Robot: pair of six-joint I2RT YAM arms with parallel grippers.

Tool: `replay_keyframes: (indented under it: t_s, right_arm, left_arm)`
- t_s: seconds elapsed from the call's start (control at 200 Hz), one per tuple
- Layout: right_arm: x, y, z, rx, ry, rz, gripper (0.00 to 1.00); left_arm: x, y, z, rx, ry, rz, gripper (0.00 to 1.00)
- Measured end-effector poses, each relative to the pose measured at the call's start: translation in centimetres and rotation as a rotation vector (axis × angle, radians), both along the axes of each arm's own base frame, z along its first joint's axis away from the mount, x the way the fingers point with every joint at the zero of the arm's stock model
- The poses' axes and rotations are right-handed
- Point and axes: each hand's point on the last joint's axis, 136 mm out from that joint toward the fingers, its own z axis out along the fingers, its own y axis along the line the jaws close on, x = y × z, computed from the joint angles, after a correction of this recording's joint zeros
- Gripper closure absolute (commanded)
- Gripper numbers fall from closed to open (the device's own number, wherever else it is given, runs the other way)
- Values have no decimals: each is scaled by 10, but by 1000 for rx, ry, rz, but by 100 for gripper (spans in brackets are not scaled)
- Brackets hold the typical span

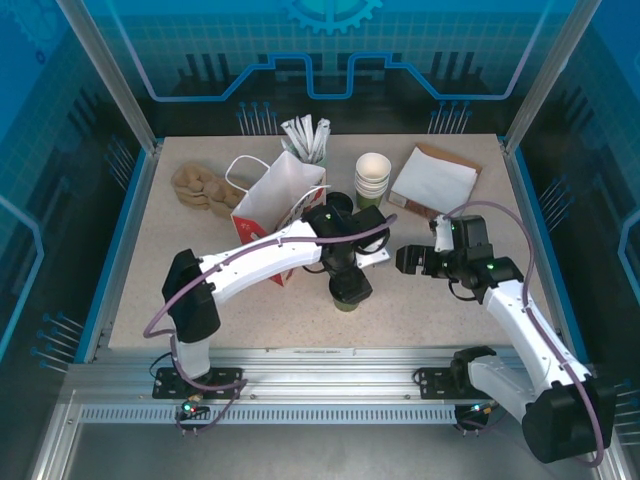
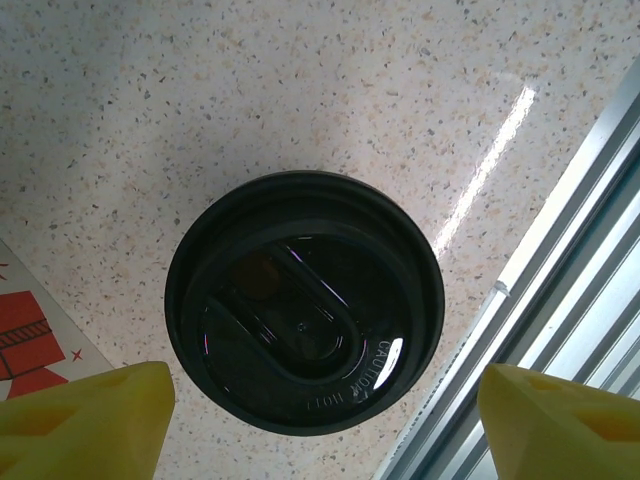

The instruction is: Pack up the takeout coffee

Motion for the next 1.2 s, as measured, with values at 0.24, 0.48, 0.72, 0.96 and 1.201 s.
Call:
replay_keyframes:
  t_s: [0.24, 0.48, 0.72, 0.96, 1.201]
  right_arm:
    - [0, -3, -2, -12, 1, -13, 3]
    - [1, -7, -3, -24, -1, -24, 3]
    - [2, -8, -3, -24, -1, -28, 3]
    - [1, -8, -3, -24, 0, -28, 3]
    - [1, -8, -3, -24, 0, -29, 3]
  left_arm:
    - [5, 3, -5, 36, 21, 0, 18]
    - [8, 1, -10, 64, 38, -14, 15]
    - [9, 0, -12, 80, 49, -17, 15]
    - [9, 0, -14, 96, 60, -17, 15]
    - [10, -2, -25, 121, 78, -17, 15]
